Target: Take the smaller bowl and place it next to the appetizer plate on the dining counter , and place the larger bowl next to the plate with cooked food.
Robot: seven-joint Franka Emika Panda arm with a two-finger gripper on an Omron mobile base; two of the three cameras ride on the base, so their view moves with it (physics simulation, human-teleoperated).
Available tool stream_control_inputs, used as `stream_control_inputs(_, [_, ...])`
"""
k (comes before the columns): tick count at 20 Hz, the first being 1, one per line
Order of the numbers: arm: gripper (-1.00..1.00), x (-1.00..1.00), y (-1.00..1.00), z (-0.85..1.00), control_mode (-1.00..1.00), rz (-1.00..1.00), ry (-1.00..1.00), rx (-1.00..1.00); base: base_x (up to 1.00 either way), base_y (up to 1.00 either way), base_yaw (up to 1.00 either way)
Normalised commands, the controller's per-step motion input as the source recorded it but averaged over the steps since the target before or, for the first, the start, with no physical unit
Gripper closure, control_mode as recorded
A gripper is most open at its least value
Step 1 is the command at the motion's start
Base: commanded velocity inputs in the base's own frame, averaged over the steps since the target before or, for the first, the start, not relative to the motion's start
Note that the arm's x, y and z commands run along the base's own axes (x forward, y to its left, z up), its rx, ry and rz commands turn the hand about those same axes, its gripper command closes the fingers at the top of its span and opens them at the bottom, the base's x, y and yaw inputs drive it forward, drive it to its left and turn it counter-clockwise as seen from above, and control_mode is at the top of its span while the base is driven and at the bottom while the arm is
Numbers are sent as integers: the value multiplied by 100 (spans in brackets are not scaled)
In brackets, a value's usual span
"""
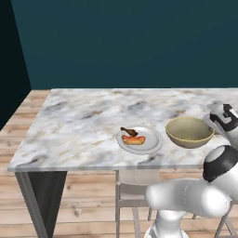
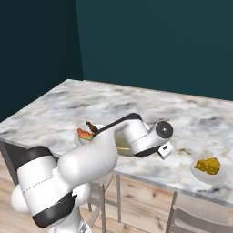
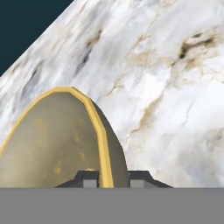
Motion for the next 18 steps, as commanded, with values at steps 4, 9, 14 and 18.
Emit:
stream_control_inputs(4, [100, 30, -9, -30, -100, 0, 0, 0, 0, 0, 0])
stream_control_inputs(9, [100, 32, -7, -27, -100, 0, 0, 0, 0, 0, 0])
stream_control_inputs(14, [100, 34, -4, -31, -100, 0, 0, 0, 0, 0, 0])
stream_control_inputs(18, [100, 33, -5, -30, -100, 0, 0, 0, 0, 0, 0])
